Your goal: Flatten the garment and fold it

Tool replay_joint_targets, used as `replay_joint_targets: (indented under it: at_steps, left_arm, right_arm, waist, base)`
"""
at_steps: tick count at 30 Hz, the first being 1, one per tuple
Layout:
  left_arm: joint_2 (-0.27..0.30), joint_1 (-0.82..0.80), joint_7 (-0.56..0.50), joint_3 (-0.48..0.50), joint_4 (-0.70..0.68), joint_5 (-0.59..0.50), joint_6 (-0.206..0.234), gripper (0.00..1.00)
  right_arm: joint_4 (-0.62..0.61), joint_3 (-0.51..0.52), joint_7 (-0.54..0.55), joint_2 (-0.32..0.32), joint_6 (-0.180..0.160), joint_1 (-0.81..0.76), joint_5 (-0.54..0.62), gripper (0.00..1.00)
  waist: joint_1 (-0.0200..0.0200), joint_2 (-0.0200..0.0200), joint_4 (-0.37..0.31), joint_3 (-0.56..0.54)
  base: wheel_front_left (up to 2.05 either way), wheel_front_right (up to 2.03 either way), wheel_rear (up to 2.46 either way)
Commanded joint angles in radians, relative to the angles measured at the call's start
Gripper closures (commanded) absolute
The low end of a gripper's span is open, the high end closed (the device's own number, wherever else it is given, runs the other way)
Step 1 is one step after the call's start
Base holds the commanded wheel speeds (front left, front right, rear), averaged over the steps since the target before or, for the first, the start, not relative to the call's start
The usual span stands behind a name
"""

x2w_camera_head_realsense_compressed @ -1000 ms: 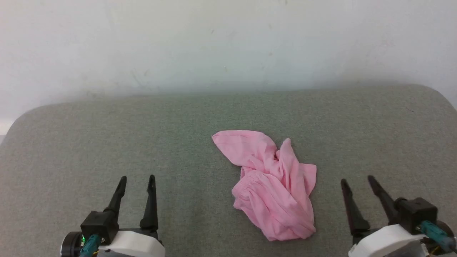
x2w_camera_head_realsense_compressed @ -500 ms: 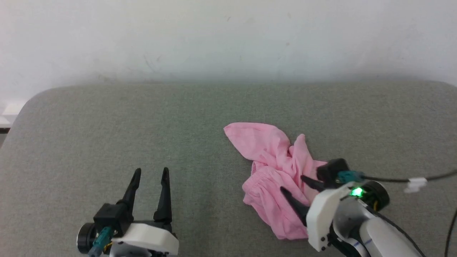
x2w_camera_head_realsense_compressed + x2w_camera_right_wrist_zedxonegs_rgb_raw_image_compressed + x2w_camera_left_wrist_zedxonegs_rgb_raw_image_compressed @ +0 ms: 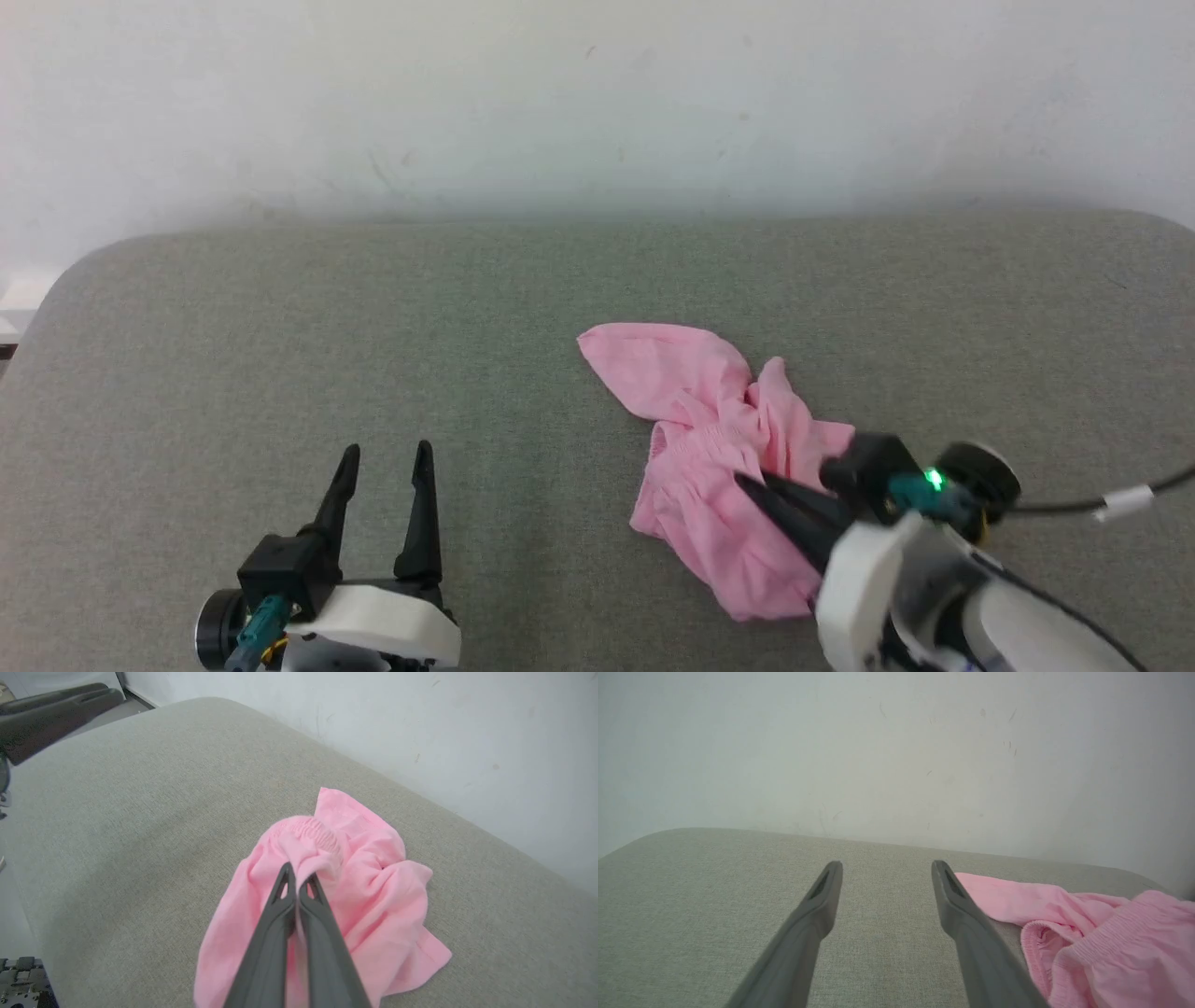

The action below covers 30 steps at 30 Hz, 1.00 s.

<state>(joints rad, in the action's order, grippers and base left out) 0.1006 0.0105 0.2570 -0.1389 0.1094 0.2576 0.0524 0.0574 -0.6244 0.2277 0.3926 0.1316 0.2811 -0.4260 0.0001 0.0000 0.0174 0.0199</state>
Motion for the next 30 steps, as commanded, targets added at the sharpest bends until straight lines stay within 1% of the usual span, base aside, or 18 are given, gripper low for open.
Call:
replay_joint_targets:
  at_steps: [1,4,6,8,11,12,13,14,15,16,18,20,22,24,26,28,30]
  left_arm:
    - [-0.003,0.009,0.005,0.010,-0.001,-0.009,-0.008,0.00]
    - [-0.008,0.019,0.005,0.022,-0.005,-0.011,-0.011,0.00]
    - [-0.010,0.026,0.005,0.030,-0.005,-0.013,-0.013,0.00]
    - [-0.013,0.031,0.005,0.036,-0.003,-0.014,-0.016,0.00]
    - [-0.017,0.033,0.005,0.038,0.004,-0.018,-0.021,0.00]
    - [-0.018,0.034,0.005,0.039,0.006,-0.019,-0.022,0.00]
    - [-0.019,0.036,0.005,0.040,0.009,-0.019,-0.024,0.00]
    - [-0.020,0.038,0.005,0.042,0.012,-0.020,-0.024,0.00]
    - [-0.021,0.039,0.005,0.043,0.017,-0.020,-0.025,0.00]
    - [-0.022,0.041,0.005,0.044,0.021,-0.021,-0.027,0.00]
    - [-0.022,0.044,0.005,0.049,0.029,-0.022,-0.029,0.00]
    - [-0.023,0.048,0.005,0.053,0.034,-0.023,-0.030,0.00]
    - [-0.023,0.051,0.005,0.056,0.037,-0.024,-0.031,0.00]
    - [-0.023,0.054,0.005,0.059,0.040,-0.025,-0.032,0.00]
    - [-0.024,0.055,0.005,0.060,0.042,-0.026,-0.033,0.00]
    - [-0.025,0.055,0.005,0.062,0.043,-0.026,-0.034,0.00]
    - [-0.026,0.054,0.005,0.063,0.045,-0.027,-0.034,0.00]
  right_arm:
    - [-0.049,-0.001,-0.006,0.030,-0.001,-0.059,0.002,1.00]
    - [-0.152,0.021,0.013,0.096,-0.001,-0.181,-0.008,1.00]
    - [-0.197,0.048,0.046,0.126,-0.001,-0.273,-0.014,1.00]
    - [-0.232,0.068,0.075,0.134,-0.001,-0.361,-0.025,1.00]
    - [-0.250,0.087,0.116,0.138,-0.001,-0.468,-0.025,1.00]
    - [-0.248,0.089,0.127,0.138,-0.001,-0.497,-0.023,0.96]
    - [-0.241,0.093,0.138,0.137,-0.001,-0.522,-0.021,0.87]
    - [-0.234,0.096,0.147,0.135,-0.001,-0.543,-0.017,0.70]
    - [-0.226,0.098,0.156,0.130,-0.001,-0.562,-0.015,0.51]
    - [-0.222,0.103,0.157,0.123,-0.001,-0.576,-0.015,0.00]
    - [-0.232,0.120,0.125,0.100,-0.001,-0.587,-0.015,0.00]
    - [-0.257,0.150,0.064,0.071,-0.001,-0.586,-0.013,0.00]
    - [-0.277,0.203,-0.009,0.018,-0.001,-0.592,-0.032,0.00]
    - [-0.288,0.265,-0.073,-0.023,-0.001,-0.592,-0.019,0.00]
    - [-0.292,0.321,-0.125,-0.058,-0.001,-0.588,0.021,0.00]
    - [-0.292,0.412,-0.190,-0.126,-0.001,-0.582,0.064,0.00]
    - [-0.284,0.495,-0.227,-0.195,-0.001,-0.578,0.114,0.00]
  waist:
    - [-0.0001,0.0000,-0.013,-0.006]
    - [-0.0001,0.0000,-0.029,-0.005]
    - [-0.0001,0.0000,-0.039,-0.006]
    - [-0.0001,0.0000,-0.046,-0.006]
    - [-0.0001,0.0000,-0.050,-0.008]
    - [-0.0001,0.0000,-0.051,-0.011]
    - [-0.0001,0.0000,-0.053,-0.014]
    - [-0.0001,0.0000,-0.055,-0.016]
    - [-0.0001,0.0000,-0.056,-0.018]
    - [-0.0001,0.0000,-0.057,-0.020]
    - [-0.0001,0.0000,-0.061,-0.025]
    - [-0.0001,0.0000,-0.064,-0.029]
    - [-0.0001,0.0000,-0.067,-0.031]
    - [-0.0001,0.0000,-0.069,-0.033]
    - [-0.0001,0.0000,-0.069,-0.035]
    - [-0.0001,0.0000,-0.070,-0.036]
    - [-0.0001,0.0000,-0.069,-0.035]
  base:
    - [0.00,0.00,0.00]
    - [0.00,0.00,0.00]
    - [0.00,0.00,0.00]
    - [0.00,0.00,0.00]
    - [0.00,0.00,0.00]
    - [0.00,0.00,0.00]
    - [0.00,0.00,0.00]
    - [0.00,0.00,0.00]
    - [0.00,0.00,0.00]
    - [0.00,0.00,0.00]
    - [0.00,0.00,0.00]
    - [0.00,0.00,0.00]
    - [0.00,0.00,0.00]
    - [0.00,0.00,0.00]
    - [0.00,0.00,0.00]
    - [0.00,0.00,0.00]
    - [0.00,0.00,0.00]
